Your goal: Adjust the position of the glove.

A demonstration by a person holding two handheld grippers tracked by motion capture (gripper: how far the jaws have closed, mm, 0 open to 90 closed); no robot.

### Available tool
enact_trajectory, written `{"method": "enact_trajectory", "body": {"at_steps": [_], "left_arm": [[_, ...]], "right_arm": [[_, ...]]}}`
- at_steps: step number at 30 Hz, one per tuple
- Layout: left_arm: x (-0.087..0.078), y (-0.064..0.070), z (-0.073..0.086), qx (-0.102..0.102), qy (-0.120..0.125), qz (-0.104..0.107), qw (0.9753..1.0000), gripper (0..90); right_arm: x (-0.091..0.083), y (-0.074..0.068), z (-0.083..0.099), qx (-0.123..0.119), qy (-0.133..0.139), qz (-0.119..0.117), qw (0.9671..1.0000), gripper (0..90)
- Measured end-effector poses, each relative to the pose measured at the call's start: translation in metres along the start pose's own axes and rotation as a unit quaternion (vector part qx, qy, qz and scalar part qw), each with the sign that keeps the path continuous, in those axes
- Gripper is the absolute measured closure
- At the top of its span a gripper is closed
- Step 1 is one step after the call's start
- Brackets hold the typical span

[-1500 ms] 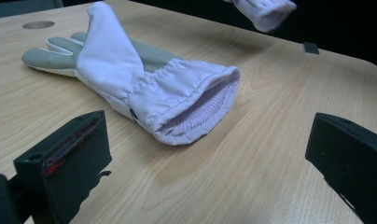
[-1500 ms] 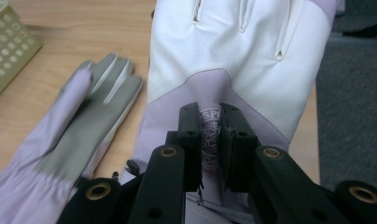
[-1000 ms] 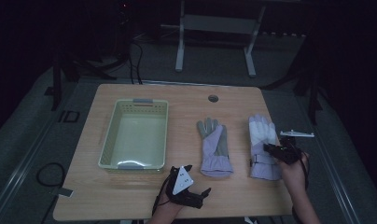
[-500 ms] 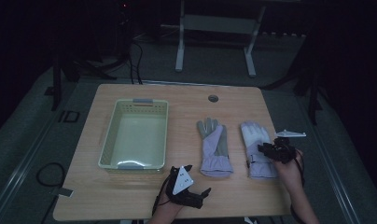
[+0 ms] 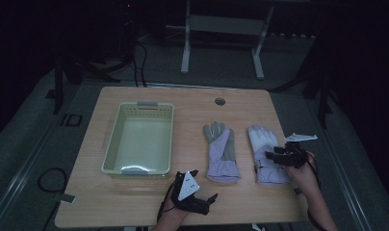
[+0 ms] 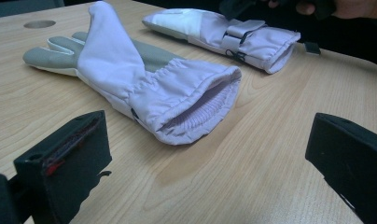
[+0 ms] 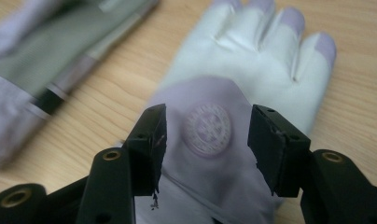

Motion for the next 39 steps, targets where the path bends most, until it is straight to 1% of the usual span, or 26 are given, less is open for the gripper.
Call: {"method": "enact_trajectory", "body": {"at_steps": [3, 4, 5, 6, 11, 13, 15, 16, 17, 18, 20, 21, 22, 23, 24, 26, 29, 30, 31, 32, 33, 34, 35, 36, 37, 39], "left_arm": [[0.0, 0.0, 0.0, 0.0, 0.0, 0.0, 1.0, 0.1], [0.0, 0.0, 0.0, 0.0, 0.0, 0.0, 1.0, 0.1], [0.0, 0.0, 0.0, 0.0, 0.0, 0.0, 1.0, 0.2], [0.0, 0.0, 0.0, 0.0, 0.001, 0.0, 1.0, 0.1], [0.0, 0.0, 0.0, 0.0, 0.0, 0.0, 1.0, 0.1], [0.0, 0.0, 0.0, 0.0, -0.001, 0.0, 1.0, 0.1], [0.0, 0.0, 0.0, 0.0, -0.001, 0.0, 1.0, 0.1], [0.0, 0.0, 0.0, -0.001, 0.0, 0.0, 1.0, 0.1], [0.0, 0.0, 0.0, -0.001, 0.0, 0.0, 1.0, 0.1], [0.0, 0.0, 0.0, -0.001, -0.001, 0.0, 1.0, 0.1], [0.0, 0.0, 0.0, 0.0, -0.001, 0.0, 1.0, 0.1], [0.0, 0.0, 0.0, -0.001, -0.001, -0.001, 1.0, 0.1], [0.0, 0.0, 0.0, -0.001, -0.001, 0.0, 1.0, 0.1], [0.0, 0.0, 0.0, -0.001, -0.001, 0.0, 1.0, 0.1], [0.0, 0.0, 0.0, -0.001, -0.001, 0.0, 1.0, 0.1], [0.0, 0.0, 0.0, -0.001, -0.001, 0.0, 1.0, 0.1], [0.0, 0.0, 0.0, -0.002, -0.001, 0.0, 1.0, 0.1], [0.0, 0.0, 0.0, -0.002, 0.0, 0.0, 1.0, 0.2], [0.0, 0.0, 0.0, -0.002, 0.0, 0.0, 1.0, 0.1], [0.0, 0.0, 0.0, -0.002, -0.001, 0.0, 1.0, 0.1], [0.0, 0.0, 0.0, -0.002, -0.001, 0.0, 1.0, 0.2], [0.0, 0.0, 0.0, -0.001, 0.0, 0.0, 1.0, 0.2], [0.0, 0.0, 0.0, -0.001, 0.0, 0.0, 1.0, 0.1], [0.0, 0.0, 0.0, -0.001, 0.0, 0.0, 1.0, 0.1], [0.0, 0.0, 0.0, -0.001, 0.0, 0.0, 1.0, 0.1], [0.0, -0.001, 0.0, -0.001, 0.0, 0.0, 1.0, 0.2]], "right_arm": [[0.004, 0.001, 0.004, -0.006, -0.011, 0.001, 0.9999, 45.7], [0.011, 0.001, 0.008, -0.015, -0.019, 0.014, 0.9996, 40.5], [0.011, 0.001, 0.008, -0.015, -0.019, 0.014, 0.9996, 40.5], [0.018, 0.001, 0.014, -0.027, -0.021, 0.016, 0.9993, 39.1], [0.017, -0.001, 0.017, -0.025, -0.007, 0.019, 0.9995, 37.9], [0.018, 0.0, 0.018, -0.018, -0.004, 0.013, 0.9997, 37.8], [0.017, 0.0, 0.018, -0.018, -0.005, 0.011, 0.9998, 40.1], [0.017, 0.001, 0.018, 0.008, -0.014, -0.001, 0.9999, 51.3], [0.017, 0.001, 0.018, 0.008, -0.014, -0.001, 0.9999, 51.3], [0.015, 0.002, 0.017, 0.011, -0.016, -0.01, 0.9998, 62.8], [0.015, 0.001, 0.017, 0.014, -0.018, -0.009, 0.9997, 64.1], [0.014, 0.001, 0.016, 0.023, -0.018, -0.013, 0.9995, 70.7], [0.013, 0.002, 0.015, 0.034, -0.017, -0.016, 0.9992, 73.7], [0.013, 0.002, 0.015, 0.034, -0.017, -0.016, 0.9992, 73.7], [0.008, 0.003, 0.013, 0.045, -0.012, -0.016, 0.9988, 77.6], [0.002, 0.003, 0.01, 0.049, -0.004, -0.008, 0.9987, 79.0], [-0.005, 0.004, 0.005, 0.053, 0.005, -0.009, 0.9986, 79.4], [-0.012, 0.004, 0.0, 0.056, 0.017, -0.008, 0.9983, 79.6], [-0.012, 0.004, 0.0, 0.056, 0.017, -0.008, 0.9983, 79.6], [-0.02, 0.003, -0.007, 0.054, 0.027, -0.002, 0.9982, 79.7], [-0.02, 0.003, -0.007, 0.054, 0.027, -0.002, 0.9982, 79.7], [-0.028, 0.001, -0.014, 0.047, 0.038, 0.004, 0.9982, 79.8], [-0.028, 0.001, -0.014, 0.047, 0.038, 0.004, 0.9982, 79.8], [-0.035, -0.001, -0.022, 0.046, 0.045, 0.006, 0.9979, 79.9], [-0.035, -0.001, -0.022, 0.046, 0.045, 0.006, 0.9979, 79.9], [-0.04, -0.004, -0.029, 0.049, 0.05, 0.003, 0.9976, 79.9]]}}
Point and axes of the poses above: each handheld gripper's, and its own axes: x roughly forward along the jaws, z roughly out of its underside, y roughly to its right, the point moved 2 cm from there along x, roughly forward along the jaws, and after that the axes turned 7 degrees about z, right-handed, at the moved point
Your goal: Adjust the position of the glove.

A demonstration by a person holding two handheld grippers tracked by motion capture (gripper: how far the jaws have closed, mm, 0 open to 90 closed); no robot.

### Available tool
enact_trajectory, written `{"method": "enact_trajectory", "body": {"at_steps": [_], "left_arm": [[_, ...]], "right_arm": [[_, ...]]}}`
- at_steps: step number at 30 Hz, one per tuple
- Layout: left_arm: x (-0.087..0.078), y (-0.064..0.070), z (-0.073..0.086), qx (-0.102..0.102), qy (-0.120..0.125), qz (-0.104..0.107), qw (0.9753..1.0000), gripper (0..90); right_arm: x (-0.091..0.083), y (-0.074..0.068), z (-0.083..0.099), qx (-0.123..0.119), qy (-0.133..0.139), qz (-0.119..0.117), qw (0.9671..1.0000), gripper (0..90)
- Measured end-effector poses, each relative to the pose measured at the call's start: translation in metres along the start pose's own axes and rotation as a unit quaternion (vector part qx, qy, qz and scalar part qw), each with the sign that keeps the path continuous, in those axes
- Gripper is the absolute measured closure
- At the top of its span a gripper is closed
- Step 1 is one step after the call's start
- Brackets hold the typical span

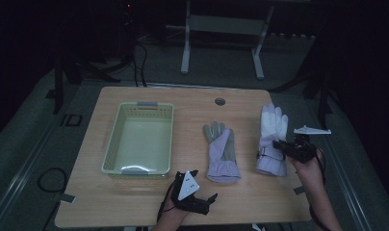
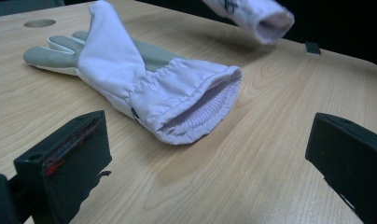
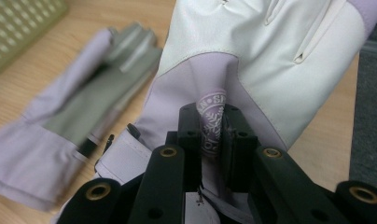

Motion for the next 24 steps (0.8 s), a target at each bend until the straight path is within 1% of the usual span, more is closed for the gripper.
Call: {"method": "enact_trajectory", "body": {"at_steps": [1, 2, 4, 5, 6, 7, 8, 9, 11, 12, 13, 14, 15, 16, 17, 18, 19, 20, 21, 22, 23, 24], "left_arm": [[0.0, 0.0, 0.0, 0.0, 0.0, 0.0, 1.0, 0.1], [0.0, 0.0, 0.0, 0.0, 0.0, 0.0, 1.0, 0.2], [0.0, 0.0, 0.0, 0.001, 0.0, 0.0, 1.0, 0.1], [0.0, 0.0, 0.0, 0.001, 0.0, 0.0, 1.0, 0.1], [0.0, 0.0, 0.0, 0.001, 0.0, 0.0, 1.0, 0.1], [0.0, 0.0, 0.0, 0.001, 0.0, 0.0, 1.0, 0.2], [0.0, 0.0, 0.0, 0.001, 0.0, 0.0, 1.0, 0.2], [0.0, 0.0, 0.0, 0.001, 0.0, -0.001, 1.0, 0.1], [0.0, 0.0, 0.0, 0.001, 0.0, -0.001, 1.0, 0.1], [0.0, 0.0, 0.0, 0.001, 0.0, -0.001, 1.0, 0.1], [0.0, 0.0, 0.0, 0.002, 0.0, -0.001, 1.0, 0.1], [0.0, 0.0, 0.0, 0.002, 0.0, -0.001, 1.0, 0.1], [0.0, 0.0, 0.0, 0.002, 0.0, -0.001, 1.0, 0.1], [0.0, 0.0, 0.0, 0.002, 0.0, -0.001, 1.0, 0.1], [0.0, 0.0, 0.0, 0.002, 0.0, -0.001, 1.0, 0.2], [0.0, 0.0, 0.0, 0.002, 0.0, -0.001, 1.0, 0.2], [0.0, 0.0, 0.0, 0.002, 0.0, -0.001, 1.0, 0.1], [0.0, 0.0, 0.0, 0.002, 0.0, -0.001, 1.0, 0.1], [0.0, 0.0, 0.0, 0.003, 0.0, -0.001, 1.0, 0.1], [0.0, 0.0, 0.0, 0.003, 0.0, -0.001, 1.0, 0.1], [0.0, 0.001, 0.0, 0.005, 0.0, -0.002, 1.0, 0.1], [0.0, 0.001, 0.0, 0.005, 0.0, -0.002, 1.0, 0.1]], "right_arm": [[-0.004, -0.005, -0.008, -0.004, 0.004, -0.003, 1.0, 79.9], [-0.006, -0.007, -0.011, -0.003, 0.006, -0.003, 1.0, 79.9], [-0.008, -0.01, -0.015, -0.006, 0.007, -0.006, 0.9999, 79.9], [-0.012, -0.016, -0.022, -0.005, 0.01, -0.012, 0.9999, 79.9], [-0.012, -0.016, -0.022, -0.005, 0.01, -0.012, 0.9999, 79.9], [-0.015, -0.023, -0.03, -0.006, 0.012, -0.018, 0.9997, 79.9], [-0.015, -0.023, -0.03, -0.006, 0.012, -0.018, 0.9997, 79.9], [-0.018, -0.031, -0.038, -0.01, 0.016, -0.024, 0.9995, 79.9], [-0.022, -0.039, -0.045, -0.017, 0.022, -0.025, 0.9993, 79.9], [-0.022, -0.039, -0.045, -0.017, 0.022, -0.025, 0.9993, 79.9], [-0.025, -0.048, -0.051, -0.026, 0.035, -0.03, 0.9986, 79.9], [-0.025, -0.048, -0.051, -0.026, 0.035, -0.03, 0.9986, 79.9], [-0.027, -0.057, -0.056, -0.029, 0.044, -0.04, 0.9978, 80.0], [-0.027, -0.057, -0.056, -0.029, 0.044, -0.04, 0.9978, 80.0], [-0.029, -0.067, -0.06, -0.036, 0.051, -0.044, 0.9971, 80.0], [-0.029, -0.072, -0.063, -0.038, 0.05, -0.047, 0.9969, 80.0], [-0.029, -0.078, -0.065, -0.044, 0.051, -0.048, 0.9966, 80.0], [-0.029, -0.078, -0.065, -0.044, 0.051, -0.048, 0.9966, 80.0], [-0.029, -0.088, -0.069, -0.048, 0.05, -0.048, 0.9964, 80.0], [-0.029, -0.088, -0.069, -0.048, 0.05, -0.048, 0.9964, 80.0], [-0.028, -0.099, -0.071, -0.051, 0.049, -0.059, 0.9958, 80.0], [-0.027, -0.104, -0.071, -0.052, 0.049, -0.065, 0.9953, 80.0]]}}
Point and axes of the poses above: each handheld gripper's, and its own axes: x roughly forward along the jaws, z roughly out of its underside, y roughly to its right, the point moved 2 cm from there along x, roughly forward along the jaws, and after that the axes turned 7 degrees about z, right-handed, at the moved point
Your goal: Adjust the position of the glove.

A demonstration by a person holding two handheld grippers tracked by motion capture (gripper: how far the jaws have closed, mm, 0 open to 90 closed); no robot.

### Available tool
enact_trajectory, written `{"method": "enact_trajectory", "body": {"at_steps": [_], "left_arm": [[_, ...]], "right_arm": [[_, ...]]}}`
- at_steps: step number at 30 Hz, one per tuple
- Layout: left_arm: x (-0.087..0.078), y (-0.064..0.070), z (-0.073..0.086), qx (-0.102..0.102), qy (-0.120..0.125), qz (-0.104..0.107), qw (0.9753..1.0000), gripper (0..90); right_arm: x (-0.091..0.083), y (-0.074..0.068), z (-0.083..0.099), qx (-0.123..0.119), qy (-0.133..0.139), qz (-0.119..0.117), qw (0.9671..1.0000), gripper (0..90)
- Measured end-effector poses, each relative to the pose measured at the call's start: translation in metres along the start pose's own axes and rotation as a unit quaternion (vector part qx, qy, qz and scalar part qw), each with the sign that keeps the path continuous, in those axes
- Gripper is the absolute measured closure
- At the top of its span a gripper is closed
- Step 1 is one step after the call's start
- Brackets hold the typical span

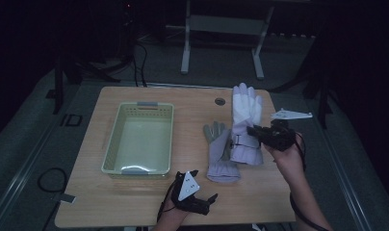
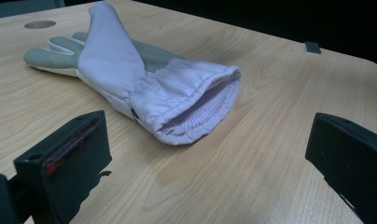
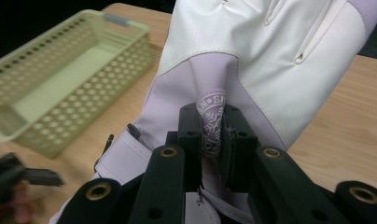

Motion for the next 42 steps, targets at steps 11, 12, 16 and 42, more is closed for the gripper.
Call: {"method": "enact_trajectory", "body": {"at_steps": [11, 12, 16, 42], "left_arm": [[0.0, 0.0, 0.0, 0.0, 0.0, 0.002, 1.0, 0.1], [0.0, 0.0, 0.0, 0.0, 0.0, 0.002, 1.0, 0.1], [0.0, 0.0, 0.0, -0.001, 0.001, 0.004, 1.0, 0.1], [0.001, -0.001, 0.0, -0.006, -0.004, 0.003, 1.0, 0.2]], "right_arm": [[0.039, -0.041, 0.013, -0.011, -0.05, 0.008, 0.9987, 79.9], [0.043, -0.042, 0.016, -0.009, -0.058, 0.008, 0.9983, 79.9], [0.052, -0.044, 0.023, 0.003, -0.066, 0.007, 0.9978, 79.9], [0.101, -0.028, 0.063, -0.01, -0.113, 0.0, 0.9936, 55.9]]}}
Point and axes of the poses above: each handheld gripper's, and its own axes: x roughly forward along the jaws, z roughly out of its underside, y roughly to its right, the point moved 2 cm from there along x, roughly forward along the jaws, and after that the axes turned 7 degrees about z, right-handed, at the moved point
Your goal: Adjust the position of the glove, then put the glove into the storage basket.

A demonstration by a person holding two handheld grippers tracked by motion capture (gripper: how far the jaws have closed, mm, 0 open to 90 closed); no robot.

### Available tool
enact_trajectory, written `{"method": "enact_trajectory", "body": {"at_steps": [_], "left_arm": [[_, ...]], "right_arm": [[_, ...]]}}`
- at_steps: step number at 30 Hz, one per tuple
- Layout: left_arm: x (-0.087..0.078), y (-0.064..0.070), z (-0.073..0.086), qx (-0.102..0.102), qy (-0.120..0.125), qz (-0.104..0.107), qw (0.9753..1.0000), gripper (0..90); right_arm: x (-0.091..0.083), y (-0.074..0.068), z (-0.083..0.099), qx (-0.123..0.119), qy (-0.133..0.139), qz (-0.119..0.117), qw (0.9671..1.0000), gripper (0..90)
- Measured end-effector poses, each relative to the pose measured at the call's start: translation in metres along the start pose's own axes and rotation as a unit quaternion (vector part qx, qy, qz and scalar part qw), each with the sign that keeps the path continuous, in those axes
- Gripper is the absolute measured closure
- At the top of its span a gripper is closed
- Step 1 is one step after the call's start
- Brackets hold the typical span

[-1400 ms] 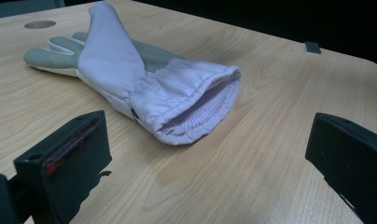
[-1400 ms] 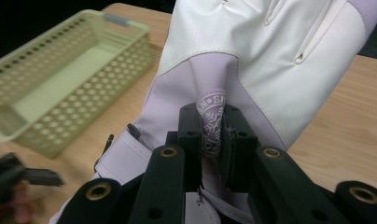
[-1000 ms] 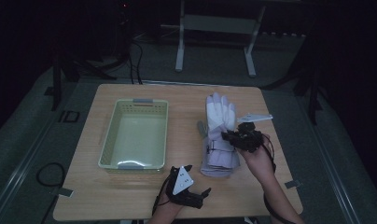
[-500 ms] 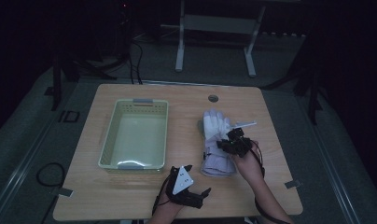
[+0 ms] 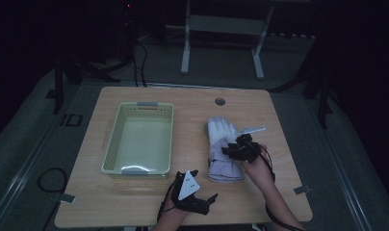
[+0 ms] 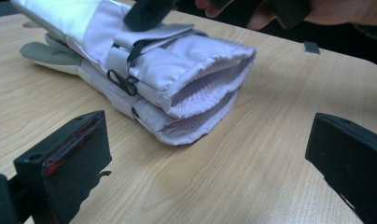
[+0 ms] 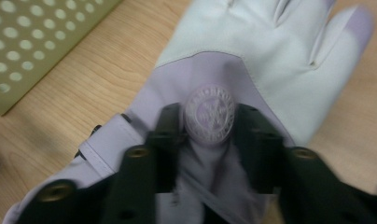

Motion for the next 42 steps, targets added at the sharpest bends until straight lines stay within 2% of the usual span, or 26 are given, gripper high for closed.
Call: {"method": "enact_trajectory", "body": {"at_steps": [1, 4, 7, 8, 9, 11, 12, 13, 15, 17, 18, 20, 21, 22, 24, 27, 29, 30, 31, 32, 37, 38, 39, 40, 41, 42], "left_arm": [[0.0, 0.0, 0.0, 0.002, 0.0, 0.0, 1.0, 0.1], [0.0, 0.0, 0.0, 0.0, 0.004, 0.0, 1.0, 0.1], [0.002, -0.001, -0.001, -0.008, 0.0, -0.002, 1.0, 0.2], [0.002, -0.001, -0.001, -0.008, 0.0, -0.002, 1.0, 0.1], [0.002, -0.002, -0.001, -0.01, 0.003, 0.0, 0.9999, 0.2], [0.001, -0.002, -0.001, -0.016, 0.005, -0.001, 0.9998, 0.1], [0.001, -0.002, -0.001, -0.016, 0.005, -0.001, 0.9998, 0.1], [0.001, -0.003, -0.001, -0.026, 0.008, 0.004, 0.9996, 0.1], [0.002, -0.004, -0.001, -0.029, 0.007, 0.007, 0.9995, 0.1], [0.002, -0.003, -0.001, -0.026, 0.002, 0.011, 0.9996, 0.1], [0.003, -0.003, -0.001, -0.022, -0.002, 0.017, 0.9996, 0.1], [0.004, -0.002, -0.001, -0.023, -0.005, 0.025, 0.9994, 0.1], [0.005, -0.001, -0.003, -0.022, -0.018, 0.035, 0.999, 0.1], [0.007, 0.002, -0.008, -0.01, -0.033, 0.038, 0.9987, 0.1], [0.006, 0.004, -0.015, -0.012, -0.028, 0.044, 0.9986, 0.1], [0.005, 0.006, -0.023, -0.015, -0.026, 0.038, 0.9988, 0.2], [0.003, 0.006, -0.03, -0.029, -0.023, 0.041, 0.9985, 0.1], [0.002, 0.005, -0.037, -0.046, -0.021, 0.05, 0.9974, 0.1], [0.002, 0.005, -0.037, -0.046, -0.021, 0.05, 0.9974, 0.1], [0.002, 0.002, -0.044, -0.059, -0.031, 0.052, 0.9964, 0.1], [0.005, -0.005, -0.062, -0.058, -0.034, 0.047, 0.9966, 0.1], [0.008, -0.009, -0.073, -0.05, -0.037, 0.035, 0.9975, 0.1], [0.008, -0.009, -0.073, -0.05, -0.037, 0.035, 0.9975, 0.2], [0.013, -0.014, -0.085, -0.044, -0.044, 0.026, 0.9978, 0.1], [0.013, -0.014, -0.085, -0.044, -0.044, 0.026, 0.9978, 0.2], [0.017, -0.02, -0.096, -0.041, -0.038, 0.018, 0.9983, 0.2]], "right_arm": [[-0.006, 0.001, -0.001, -0.012, 0.014, 0.004, 0.9998, 49.1], [-0.011, 0.003, -0.001, -0.006, 0.025, -0.01, 0.9996, 42.0], [-0.022, 0.008, -0.001, 0.004, 0.048, -0.031, 0.9984, 28.0], [-0.022, 0.008, -0.001, 0.004, 0.048, -0.031, 0.9984, 28.0], [-0.026, 0.011, 0.0, -0.009, 0.05, -0.043, 0.9978, 18.5], [-0.03, 0.013, 0.0, -0.015, 0.068, -0.045, 0.9966, 17.7], [-0.031, 0.014, 0.0, -0.027, 0.063, -0.045, 0.9966, 13.2], [-0.032, 0.015, 0.001, -0.035, 0.066, -0.044, 0.9963, 13.7], [-0.034, 0.016, 0.002, -0.041, 0.079, -0.059, 0.9942, 13.8], [-0.034, 0.017, 0.003, -0.049, 0.084, -0.06, 0.9934, 14.1], [-0.035, 0.019, 0.005, -0.074, 0.098, -0.051, 0.9912, 14.5], [-0.035, 0.02, 0.006, -0.079, 0.102, -0.051, 0.9904, 14.6], [-0.035, 0.022, 0.007, -0.081, 0.105, -0.054, 0.9897, 14.7], [-0.038, 0.026, 0.009, -0.081, 0.111, -0.051, 0.9892, 16.1], [-0.041, 0.032, 0.011, -0.077, 0.11, -0.051, 0.9896, 16.1], [-0.046, 0.037, 0.014, -0.073, 0.11, -0.058, 0.9896, 16.1], [-0.052, 0.043, 0.017, -0.078, 0.122, -0.05, 0.9882, 15.9], [-0.057, 0.048, 0.019, -0.075, 0.123, -0.049, 0.9883, 14.5], [-0.058, 0.05, 0.019, -0.072, 0.123, -0.048, 0.9886, 14.5], [-0.059, 0.053, 0.02, -0.066, 0.126, -0.047, 0.9887, 14.1], [-0.06, 0.057, 0.02, -0.045, 0.133, -0.053, 0.9887, 12.1], [-0.06, 0.057, 0.02, -0.044, 0.134, -0.046, 0.9889, 12.1], [-0.06, 0.057, 0.02, -0.044, 0.134, -0.046, 0.9889, 12.1], [-0.057, 0.057, 0.02, -0.048, 0.132, -0.046, 0.989, 12.5], [-0.057, 0.057, 0.02, -0.048, 0.132, -0.046, 0.989, 12.5], [-0.054, 0.057, 0.02, -0.048, 0.128, -0.04, 0.9898, 15.4]]}}
Point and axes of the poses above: each handheld gripper's, and its own axes: x roughly forward along the jaws, z roughly out of its underside, y roughly to its right, the point moved 2 cm from there along x, roughly forward along the jaws, and after that the axes turned 7 degrees about z, right-handed, at the moved point
